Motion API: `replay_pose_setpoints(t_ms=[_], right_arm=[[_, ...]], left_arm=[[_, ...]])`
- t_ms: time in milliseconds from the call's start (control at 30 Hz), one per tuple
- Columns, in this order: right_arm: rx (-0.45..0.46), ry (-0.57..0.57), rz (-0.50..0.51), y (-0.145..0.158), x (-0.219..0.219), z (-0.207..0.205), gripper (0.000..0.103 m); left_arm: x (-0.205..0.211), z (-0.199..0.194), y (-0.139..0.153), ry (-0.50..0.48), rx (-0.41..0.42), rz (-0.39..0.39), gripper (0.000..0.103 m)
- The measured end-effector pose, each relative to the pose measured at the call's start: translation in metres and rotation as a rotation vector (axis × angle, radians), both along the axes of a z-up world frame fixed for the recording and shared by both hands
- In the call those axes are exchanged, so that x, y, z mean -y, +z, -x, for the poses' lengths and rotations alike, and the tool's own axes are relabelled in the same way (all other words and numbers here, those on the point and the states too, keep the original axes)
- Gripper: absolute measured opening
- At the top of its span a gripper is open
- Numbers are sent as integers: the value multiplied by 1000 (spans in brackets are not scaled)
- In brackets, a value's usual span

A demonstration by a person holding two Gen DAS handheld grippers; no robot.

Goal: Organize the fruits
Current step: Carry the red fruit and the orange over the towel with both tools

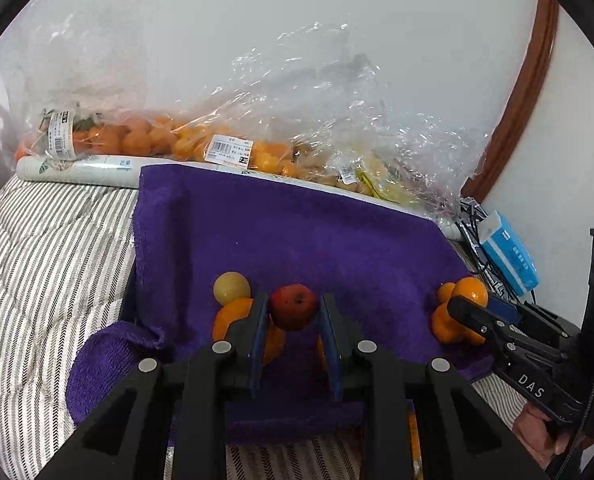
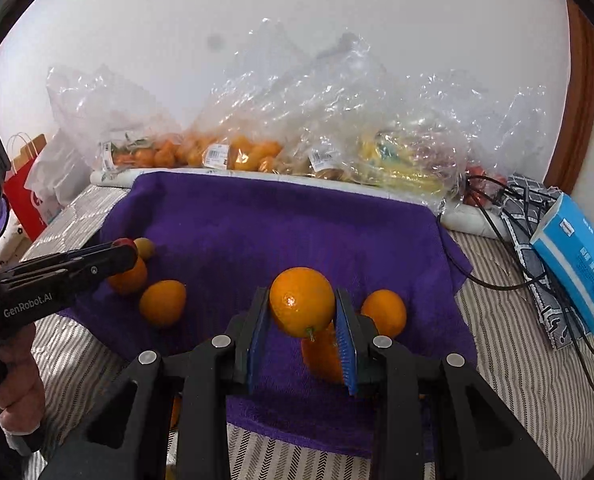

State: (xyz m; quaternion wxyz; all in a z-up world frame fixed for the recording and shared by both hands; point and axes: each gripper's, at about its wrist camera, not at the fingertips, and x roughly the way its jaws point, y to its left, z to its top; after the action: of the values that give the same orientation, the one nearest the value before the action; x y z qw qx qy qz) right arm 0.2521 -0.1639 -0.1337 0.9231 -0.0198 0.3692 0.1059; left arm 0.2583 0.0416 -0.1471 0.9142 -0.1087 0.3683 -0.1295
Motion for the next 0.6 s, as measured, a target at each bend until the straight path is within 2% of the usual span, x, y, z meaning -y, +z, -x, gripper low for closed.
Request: replay_pose_setpoints(t_ms=[600], right_arm=[[-18, -34, 14, -4, 3, -5, 32]], left_arm=[[-1, -1, -1, 11, -1, -1, 24]])
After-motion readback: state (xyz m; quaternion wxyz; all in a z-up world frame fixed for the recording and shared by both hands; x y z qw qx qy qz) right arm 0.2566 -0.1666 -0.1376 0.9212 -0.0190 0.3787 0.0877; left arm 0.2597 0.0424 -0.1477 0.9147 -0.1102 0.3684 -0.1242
